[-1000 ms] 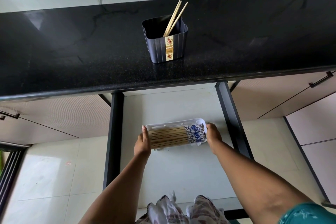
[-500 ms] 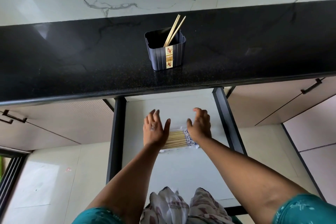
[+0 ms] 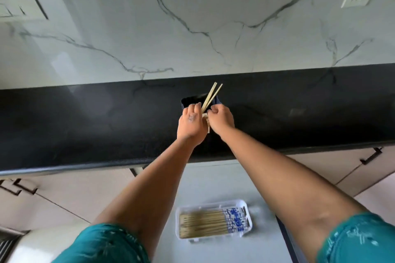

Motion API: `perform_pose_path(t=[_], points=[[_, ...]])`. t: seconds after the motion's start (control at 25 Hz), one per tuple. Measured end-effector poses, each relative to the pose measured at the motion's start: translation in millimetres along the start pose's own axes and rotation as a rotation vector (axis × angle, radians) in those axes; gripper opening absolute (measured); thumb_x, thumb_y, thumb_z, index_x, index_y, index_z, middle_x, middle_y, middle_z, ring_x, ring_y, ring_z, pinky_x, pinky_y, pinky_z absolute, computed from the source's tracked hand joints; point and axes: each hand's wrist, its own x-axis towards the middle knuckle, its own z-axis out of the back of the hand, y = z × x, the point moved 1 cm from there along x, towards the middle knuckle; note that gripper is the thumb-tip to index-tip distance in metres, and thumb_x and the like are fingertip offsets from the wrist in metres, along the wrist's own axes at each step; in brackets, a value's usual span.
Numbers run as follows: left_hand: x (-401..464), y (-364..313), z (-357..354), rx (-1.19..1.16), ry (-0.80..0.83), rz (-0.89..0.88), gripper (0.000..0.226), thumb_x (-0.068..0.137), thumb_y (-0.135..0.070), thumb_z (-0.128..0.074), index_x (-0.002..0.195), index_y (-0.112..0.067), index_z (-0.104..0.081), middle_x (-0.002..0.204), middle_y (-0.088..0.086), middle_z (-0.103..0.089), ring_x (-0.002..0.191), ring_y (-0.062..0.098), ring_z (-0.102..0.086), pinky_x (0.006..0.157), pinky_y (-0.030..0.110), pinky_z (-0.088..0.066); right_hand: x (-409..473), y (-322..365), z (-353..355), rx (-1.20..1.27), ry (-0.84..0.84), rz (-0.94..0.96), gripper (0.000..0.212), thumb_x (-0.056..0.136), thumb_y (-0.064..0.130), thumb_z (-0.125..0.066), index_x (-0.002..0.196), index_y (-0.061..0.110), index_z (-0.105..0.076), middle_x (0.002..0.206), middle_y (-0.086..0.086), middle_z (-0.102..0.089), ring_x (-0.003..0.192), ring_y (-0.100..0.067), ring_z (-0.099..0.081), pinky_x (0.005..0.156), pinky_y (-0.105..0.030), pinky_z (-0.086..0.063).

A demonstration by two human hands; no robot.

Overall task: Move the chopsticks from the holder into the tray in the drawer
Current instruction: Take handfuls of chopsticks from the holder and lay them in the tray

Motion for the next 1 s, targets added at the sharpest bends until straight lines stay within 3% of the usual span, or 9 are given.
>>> perform_pose_path(t=[0.08,0.2,0.32,0.44,0.56,0.68,0.8,0.84,1.0], points=[[29,6,1,0.008,0.050,0.021,0.056,0.093,-0.022,-0.044,0.145,-0.010,-0.027,0.147,0.011,-0.035,0.132,0.030,-0.035,0.105,0.040,-0.035,30,21,-6,0.099,0.072,-0.184,0.024,0.089,0.024,-0.057,0.106,0.010,-0.067,0.096,-0.009,-0.069,0.080,-0.027,-0.065,0.061,-0.024,-0.043],[60,11,-7,0.000,0.095,0.061,0.061,0.093,-0.016,-0.042,0.149,-0.011,-0.019,0.154,0.008,-0.025,0.139,0.028,-0.027,0.111,0.039,-0.030,66,41,-14,0.583,0.197,-0.539,0.008,0.089,0.013,-0.058,0.083,0.007,-0.059,0.067,-0.006,-0.048,0.055,-0.018,-0.048,0.038,-0.019,-0.041],[74,14,-22,0.040,0.094,0.007,0.068,0.085,-0.005,-0.052,0.147,-0.012,-0.023,0.150,0.009,-0.032,0.137,0.028,-0.030,0.112,0.038,-0.029,99,44,-30,0.636,0.246,-0.651,0.020,0.092,0.010,-0.056,0.073,0.005,-0.050,0.073,-0.012,-0.053,0.086,-0.029,-0.061,0.078,-0.032,-0.054],[76,23,-39,-0.007,0.137,0.019,0.069,0.084,-0.002,-0.053,0.147,-0.011,-0.024,0.151,0.010,-0.030,0.140,0.029,-0.027,0.115,0.041,-0.026,119,34,-47,0.592,0.316,-0.750,0.024,0.096,0.014,-0.054,0.075,0.003,-0.051,0.077,-0.012,-0.052,0.091,-0.026,-0.057,0.092,-0.033,-0.048],[77,30,-47,-0.156,0.150,0.028,0.063,0.090,-0.002,-0.046,0.148,-0.011,-0.022,0.156,0.010,-0.022,0.143,0.030,-0.022,0.114,0.039,-0.027,126,27,-57,0.657,0.310,-0.750,0.018,0.096,0.012,-0.053,0.081,0.002,-0.055,0.080,-0.010,-0.056,0.080,-0.026,-0.061,0.079,-0.037,-0.051],[77,35,-47,-0.182,0.136,-0.022,0.063,0.091,-0.004,-0.045,0.148,-0.009,-0.020,0.155,0.012,-0.025,0.141,0.030,-0.025,0.114,0.038,-0.027,119,23,-65,0.643,0.383,-0.638,0.020,0.101,0.008,-0.038,0.108,0.002,-0.056,0.089,-0.018,-0.052,0.104,-0.029,-0.061,0.103,-0.039,-0.042],[78,41,-45,-0.215,0.114,-0.038,0.062,0.089,-0.003,-0.046,0.147,-0.007,-0.023,0.150,0.014,-0.033,0.138,0.030,-0.030,0.113,0.038,-0.029,118,27,-69,0.598,0.405,-0.573,0.043,0.102,0.007,-0.029,0.143,-0.004,-0.035,0.142,-0.026,-0.045,0.138,-0.035,-0.040,0.111,-0.040,-0.035],[78,42,-44,-0.220,0.106,-0.029,0.063,0.089,-0.003,-0.047,0.147,-0.006,-0.023,0.150,0.014,-0.033,0.138,0.030,-0.029,0.113,0.037,-0.028,115,29,-68,0.531,0.385,-0.565,0.043,0.101,0.010,-0.031,0.142,-0.002,-0.038,0.145,-0.023,-0.045,0.135,-0.034,-0.044,0.105,-0.040,-0.041],[71,40,-33,-0.233,0.016,0.015,0.062,0.092,-0.008,-0.047,0.148,-0.005,-0.019,0.152,0.013,-0.029,0.141,0.026,-0.025,0.115,0.032,-0.022,108,50,-44,0.308,0.097,-0.406,0.027,0.100,0.019,-0.043,0.117,0.005,-0.059,0.108,-0.013,-0.068,0.089,-0.026,-0.067,0.069,-0.032,-0.052]])
